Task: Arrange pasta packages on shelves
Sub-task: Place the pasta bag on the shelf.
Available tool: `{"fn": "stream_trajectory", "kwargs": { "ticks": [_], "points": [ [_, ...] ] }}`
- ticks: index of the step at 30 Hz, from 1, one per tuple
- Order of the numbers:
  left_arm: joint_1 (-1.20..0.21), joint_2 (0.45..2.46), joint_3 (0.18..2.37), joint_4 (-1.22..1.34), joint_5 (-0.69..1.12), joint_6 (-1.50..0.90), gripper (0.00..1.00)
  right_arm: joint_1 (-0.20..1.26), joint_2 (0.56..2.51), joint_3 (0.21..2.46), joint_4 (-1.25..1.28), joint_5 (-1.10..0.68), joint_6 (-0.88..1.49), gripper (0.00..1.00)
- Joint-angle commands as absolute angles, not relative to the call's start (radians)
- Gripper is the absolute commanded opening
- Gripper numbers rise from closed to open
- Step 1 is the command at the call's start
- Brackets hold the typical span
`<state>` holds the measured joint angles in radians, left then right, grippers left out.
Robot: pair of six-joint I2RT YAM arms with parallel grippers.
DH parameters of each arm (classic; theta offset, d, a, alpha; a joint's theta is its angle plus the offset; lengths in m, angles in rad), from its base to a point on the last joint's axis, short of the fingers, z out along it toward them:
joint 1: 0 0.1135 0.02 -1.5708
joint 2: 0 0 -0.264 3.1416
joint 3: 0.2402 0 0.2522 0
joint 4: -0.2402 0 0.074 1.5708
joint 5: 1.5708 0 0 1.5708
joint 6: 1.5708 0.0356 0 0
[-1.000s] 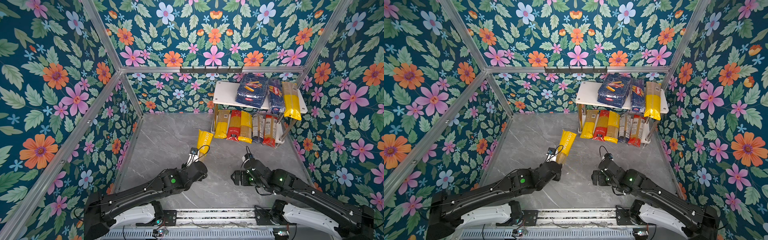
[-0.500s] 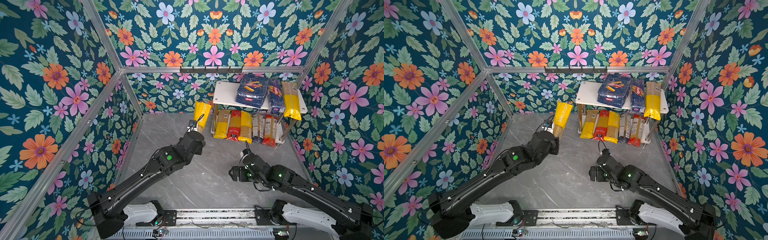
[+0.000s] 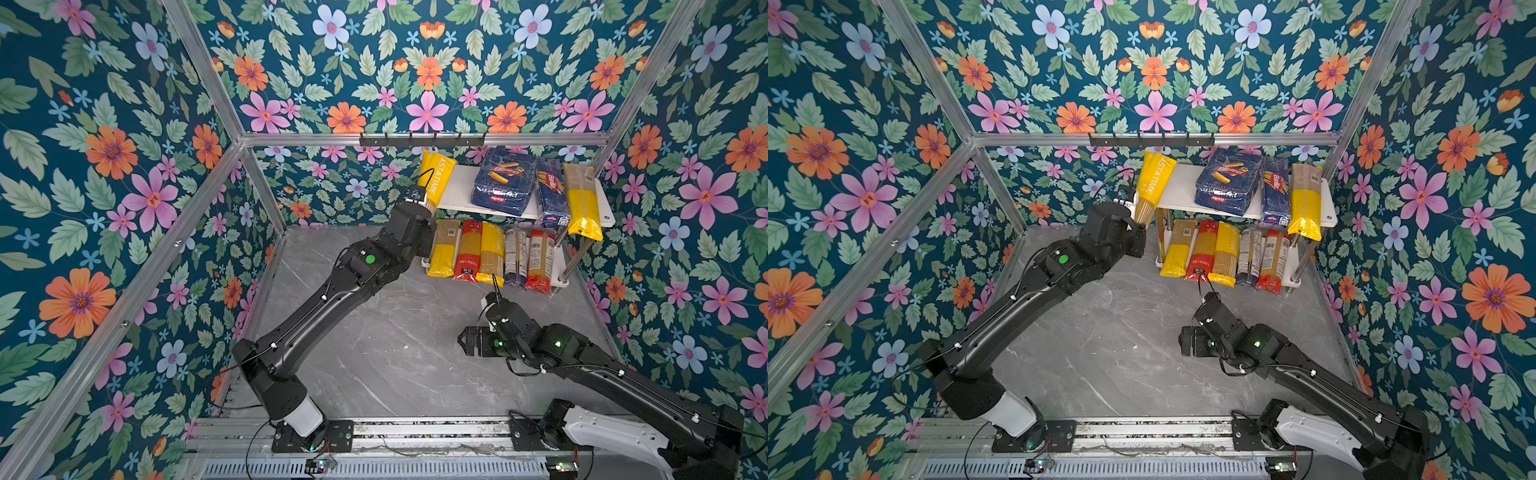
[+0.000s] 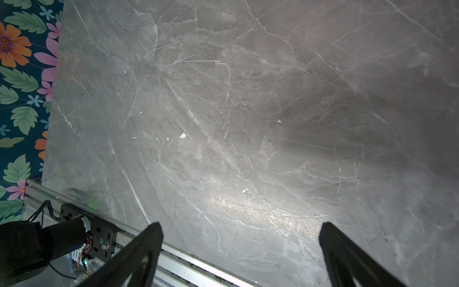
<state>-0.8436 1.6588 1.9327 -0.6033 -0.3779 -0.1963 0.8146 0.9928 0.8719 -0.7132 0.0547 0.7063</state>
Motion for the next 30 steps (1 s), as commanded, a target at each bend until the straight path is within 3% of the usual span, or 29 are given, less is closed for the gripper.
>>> {"fn": "stream_trajectory", "kwargs": {
  "ticks": [1, 10, 30],
  "points": [
    [-0.837, 1.731, 2.052, -0.504, -0.370, -0.153, 0.00, 0.799, 1.005, 0.880, -0.677, 0.047, 0.684, 0.99],
    [-0.784, 1.960, 2.373, -0.482, -0.325, -0.175, 0.00, 0.786, 1.060, 0.927, -0.668, 0.083, 0.661, 0.99],
    [-0.750, 2.100, 2.435, -0.370, -0.216, -0.283, 0.00, 0.663, 0.972, 0.929, -0.699, 0.073, 0.572, 0.99]
  ]
}}
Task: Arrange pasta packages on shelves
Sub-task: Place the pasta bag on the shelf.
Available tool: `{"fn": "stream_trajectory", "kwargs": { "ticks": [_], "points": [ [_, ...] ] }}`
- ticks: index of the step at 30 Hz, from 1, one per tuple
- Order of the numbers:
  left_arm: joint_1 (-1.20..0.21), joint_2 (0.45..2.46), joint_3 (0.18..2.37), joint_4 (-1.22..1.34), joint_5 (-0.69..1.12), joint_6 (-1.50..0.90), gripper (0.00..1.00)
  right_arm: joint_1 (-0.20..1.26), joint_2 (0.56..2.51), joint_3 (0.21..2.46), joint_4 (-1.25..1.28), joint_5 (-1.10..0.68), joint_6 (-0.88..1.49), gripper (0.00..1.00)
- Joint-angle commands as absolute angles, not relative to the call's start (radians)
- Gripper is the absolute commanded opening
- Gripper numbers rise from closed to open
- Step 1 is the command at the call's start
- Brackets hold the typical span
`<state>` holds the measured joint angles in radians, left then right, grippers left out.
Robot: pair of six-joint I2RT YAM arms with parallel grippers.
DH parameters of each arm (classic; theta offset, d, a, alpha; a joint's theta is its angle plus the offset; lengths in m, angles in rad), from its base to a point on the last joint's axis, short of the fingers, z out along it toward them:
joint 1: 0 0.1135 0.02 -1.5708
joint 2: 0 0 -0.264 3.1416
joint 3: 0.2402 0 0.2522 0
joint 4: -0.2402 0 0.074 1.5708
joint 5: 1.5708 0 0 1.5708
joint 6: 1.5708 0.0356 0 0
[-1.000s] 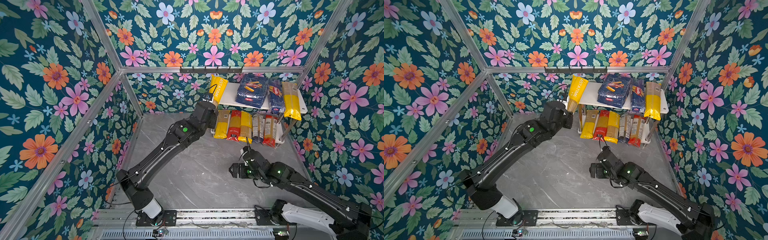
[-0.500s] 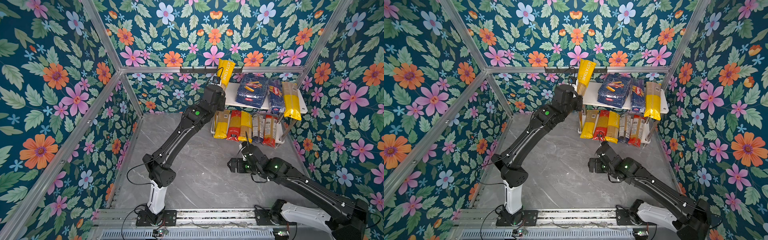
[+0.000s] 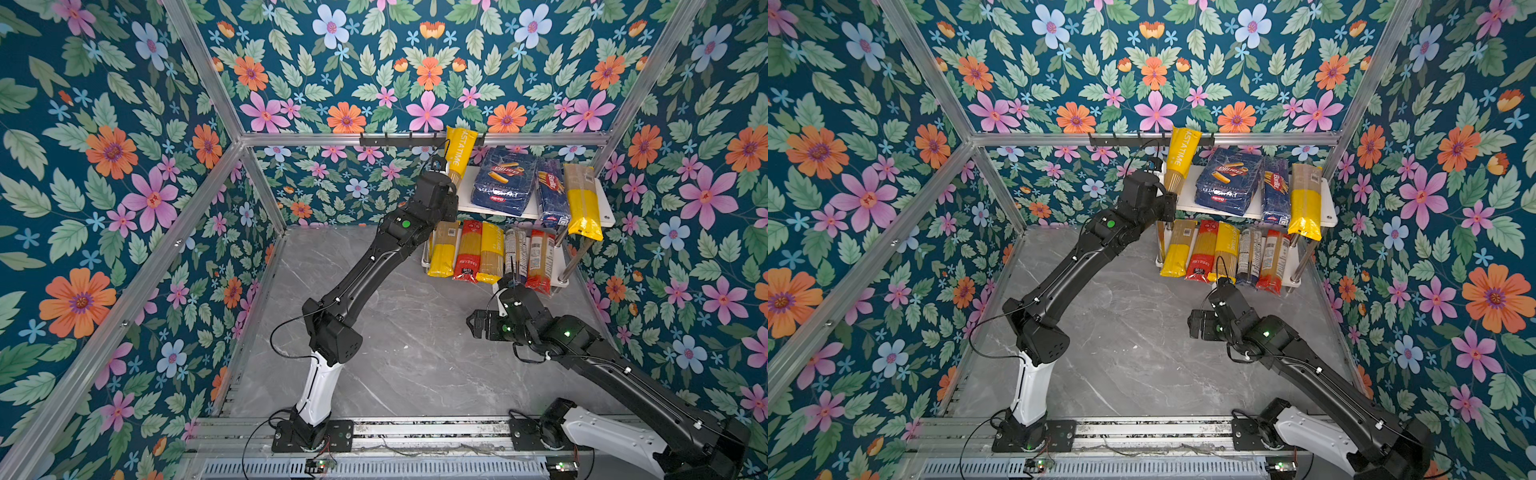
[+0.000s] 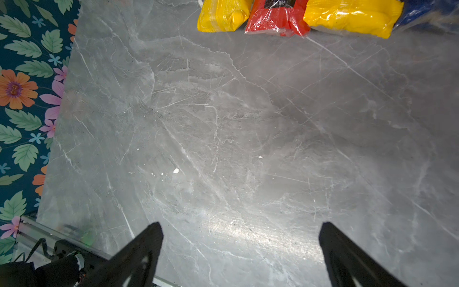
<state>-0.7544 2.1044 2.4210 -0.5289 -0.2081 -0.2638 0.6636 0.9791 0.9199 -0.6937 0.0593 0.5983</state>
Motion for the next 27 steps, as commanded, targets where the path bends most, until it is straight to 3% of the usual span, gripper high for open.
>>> {"fn": "stream_trajectory", "kwargs": {
  "ticks": [1, 7, 11, 17, 27],
  "points": [
    [-0.748, 2.103, 2.435, -0.370, -0.216, -0.289, 0.00, 0.661, 0.969, 0.934, -0.698, 0.079, 0.565, 0.99],
    [-0.738, 2.117, 2.433, -0.358, -0.201, -0.313, 0.00, 0.651, 0.936, 0.976, -0.685, 0.097, 0.516, 0.99],
    [-0.737, 2.124, 2.433, -0.353, -0.199, -0.325, 0.18, 0.628, 0.942, 1.017, -0.689, 0.096, 0.490, 0.99],
    [-0.736, 2.129, 2.431, -0.355, -0.192, -0.326, 0.25, 0.596, 0.954, 1.076, -0.649, 0.077, 0.442, 0.99],
    [-0.736, 2.108, 2.402, -0.341, -0.165, -0.341, 0.47, 0.585, 0.982, 1.124, -0.644, 0.066, 0.410, 0.99]
  ]
}}
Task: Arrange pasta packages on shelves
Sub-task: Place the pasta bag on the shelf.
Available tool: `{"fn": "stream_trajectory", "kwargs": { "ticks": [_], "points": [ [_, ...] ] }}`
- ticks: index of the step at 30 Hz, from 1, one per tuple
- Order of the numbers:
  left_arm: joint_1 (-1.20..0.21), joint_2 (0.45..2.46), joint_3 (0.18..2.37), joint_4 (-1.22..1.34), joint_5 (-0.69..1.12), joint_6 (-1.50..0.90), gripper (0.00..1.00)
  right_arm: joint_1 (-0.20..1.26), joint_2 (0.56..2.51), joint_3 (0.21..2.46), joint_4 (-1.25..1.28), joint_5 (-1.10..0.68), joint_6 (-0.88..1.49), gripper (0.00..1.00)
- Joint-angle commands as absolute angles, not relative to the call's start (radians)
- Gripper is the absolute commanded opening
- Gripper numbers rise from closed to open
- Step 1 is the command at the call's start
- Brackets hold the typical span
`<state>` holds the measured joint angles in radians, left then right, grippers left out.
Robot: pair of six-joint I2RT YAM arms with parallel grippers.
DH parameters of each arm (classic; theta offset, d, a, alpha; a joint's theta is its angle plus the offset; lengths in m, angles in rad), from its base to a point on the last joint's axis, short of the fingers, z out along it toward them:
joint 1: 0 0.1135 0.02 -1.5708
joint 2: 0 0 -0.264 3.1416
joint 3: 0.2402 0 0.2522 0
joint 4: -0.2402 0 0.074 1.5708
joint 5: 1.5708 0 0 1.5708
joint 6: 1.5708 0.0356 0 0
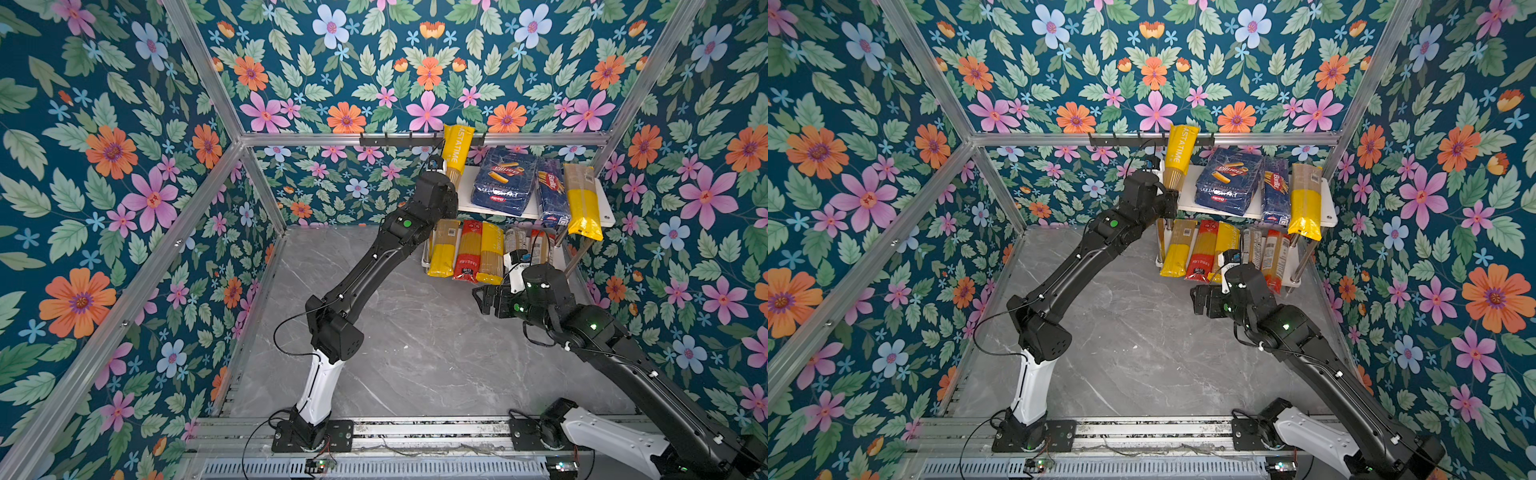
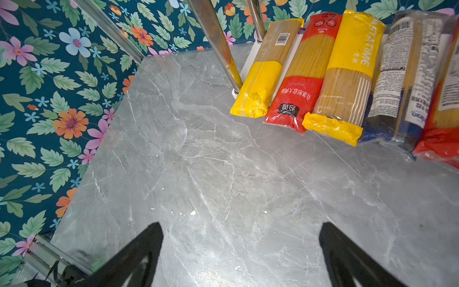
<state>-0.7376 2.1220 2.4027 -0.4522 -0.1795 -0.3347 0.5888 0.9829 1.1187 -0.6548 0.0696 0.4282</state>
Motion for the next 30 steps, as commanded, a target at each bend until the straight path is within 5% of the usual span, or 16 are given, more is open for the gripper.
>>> {"fn": "stream_trajectory", "kwargs": {
  "ticks": [1, 4, 17, 23, 25, 30],
  "points": [
    [-0.736, 2.103, 2.396, -0.339, -0.160, -0.343, 0.51, 0.582, 0.981, 1.123, -0.645, 0.062, 0.410, 0.99],
    [-0.738, 2.091, 2.372, -0.334, -0.156, -0.349, 0.61, 0.568, 0.976, 1.121, -0.650, 0.051, 0.408, 0.99],
    [-0.738, 2.055, 2.353, -0.336, -0.143, -0.342, 0.65, 0.547, 0.969, 1.146, -0.647, 0.027, 0.395, 0.99],
    [-0.751, 1.950, 2.257, -0.332, -0.154, -0.314, 0.84, 0.548, 0.977, 1.186, -0.671, 0.041, 0.380, 0.99],
    [-0.758, 1.898, 2.205, -0.331, -0.164, -0.301, 0.98, 0.547, 0.972, 1.190, -0.674, 0.040, 0.382, 0.99],
    [-0.768, 1.695, 1.939, -0.320, -0.200, -0.290, 1.00, 0.547, 0.945, 1.201, -0.697, 0.031, 0.394, 0.99]
  ]
}}
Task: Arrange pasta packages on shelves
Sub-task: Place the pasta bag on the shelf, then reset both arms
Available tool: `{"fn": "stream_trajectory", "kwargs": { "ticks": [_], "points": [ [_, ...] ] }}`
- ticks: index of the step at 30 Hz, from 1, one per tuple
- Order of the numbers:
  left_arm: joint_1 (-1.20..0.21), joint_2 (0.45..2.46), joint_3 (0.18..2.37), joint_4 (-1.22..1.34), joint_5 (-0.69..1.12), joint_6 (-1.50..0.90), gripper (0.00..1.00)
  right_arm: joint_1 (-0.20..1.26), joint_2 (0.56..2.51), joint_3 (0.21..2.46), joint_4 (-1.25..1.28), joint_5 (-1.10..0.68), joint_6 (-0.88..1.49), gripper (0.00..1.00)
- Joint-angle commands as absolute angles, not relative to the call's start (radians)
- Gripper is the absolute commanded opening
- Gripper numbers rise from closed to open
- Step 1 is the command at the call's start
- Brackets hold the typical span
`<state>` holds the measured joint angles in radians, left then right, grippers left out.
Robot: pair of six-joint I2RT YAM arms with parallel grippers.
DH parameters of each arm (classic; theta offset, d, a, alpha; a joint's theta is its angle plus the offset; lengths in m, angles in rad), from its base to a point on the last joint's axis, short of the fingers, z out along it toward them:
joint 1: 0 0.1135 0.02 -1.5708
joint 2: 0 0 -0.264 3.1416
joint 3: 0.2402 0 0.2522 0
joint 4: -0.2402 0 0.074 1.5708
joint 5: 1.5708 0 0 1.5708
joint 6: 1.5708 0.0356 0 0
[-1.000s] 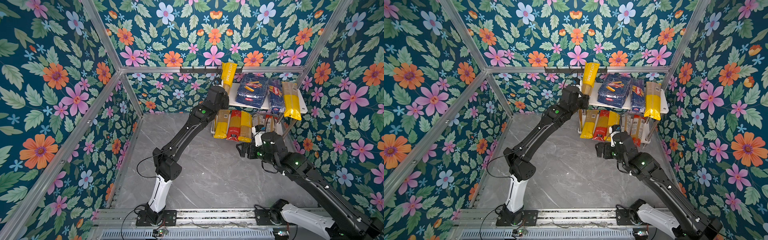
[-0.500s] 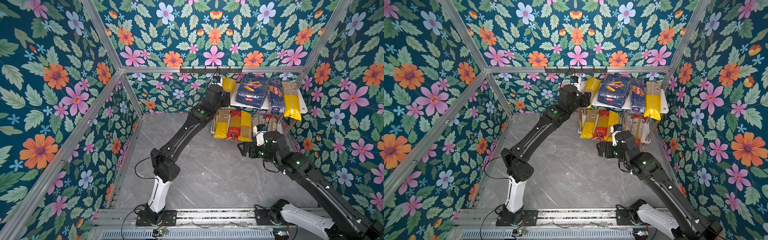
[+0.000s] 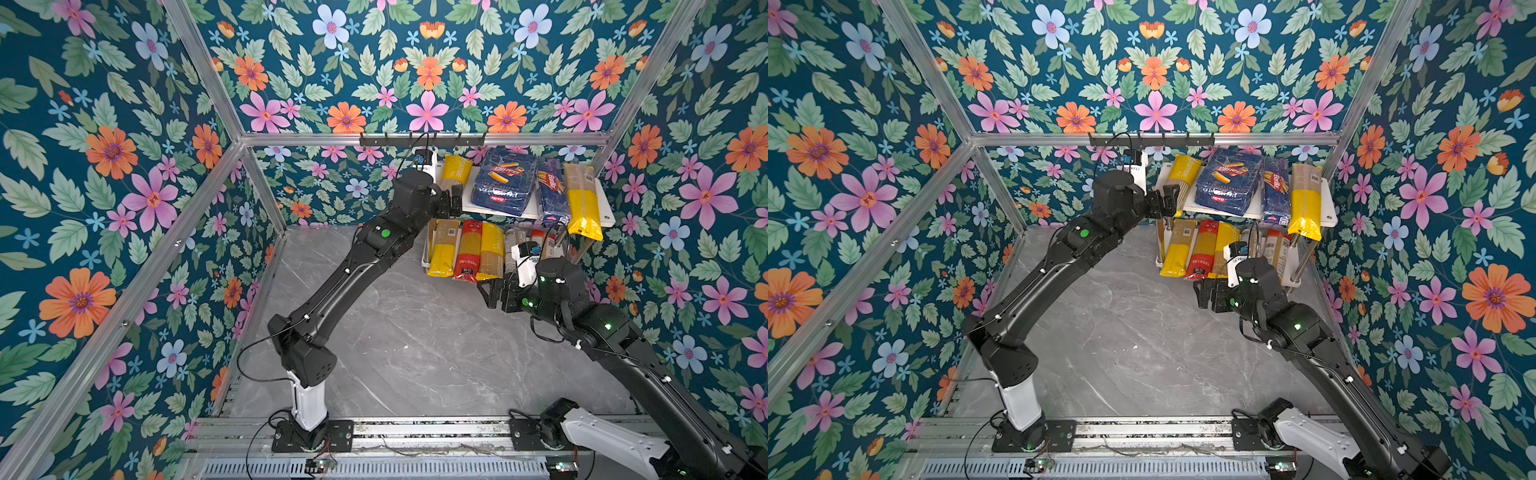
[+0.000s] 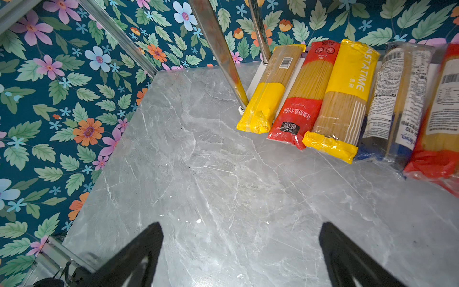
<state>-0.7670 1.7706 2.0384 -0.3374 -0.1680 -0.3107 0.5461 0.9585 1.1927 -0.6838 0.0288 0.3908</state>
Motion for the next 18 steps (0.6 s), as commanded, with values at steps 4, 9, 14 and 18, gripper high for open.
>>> {"fn": "stream_trajectory", "kwargs": {
  "ticks": [4, 9, 14, 18],
  "points": [
    [-0.768, 1.479, 1.581, -0.308, -0.239, -0.318, 1.00, 0.547, 0.907, 1.192, -0.732, 0.032, 0.402, 0.99],
    [-0.769, 1.228, 1.178, -0.319, -0.281, -0.410, 1.00, 0.547, 0.823, 1.156, -0.786, 0.001, 0.444, 0.99],
    [-0.767, 1.045, 0.937, -0.314, -0.298, -0.469, 1.00, 0.547, 0.724, 1.035, -0.824, -0.035, 0.505, 0.99],
    [-0.768, 0.979, 0.847, -0.345, -0.344, -0.478, 1.00, 0.547, 0.664, 0.918, -0.831, -0.022, 0.511, 0.99]
  ]
}}
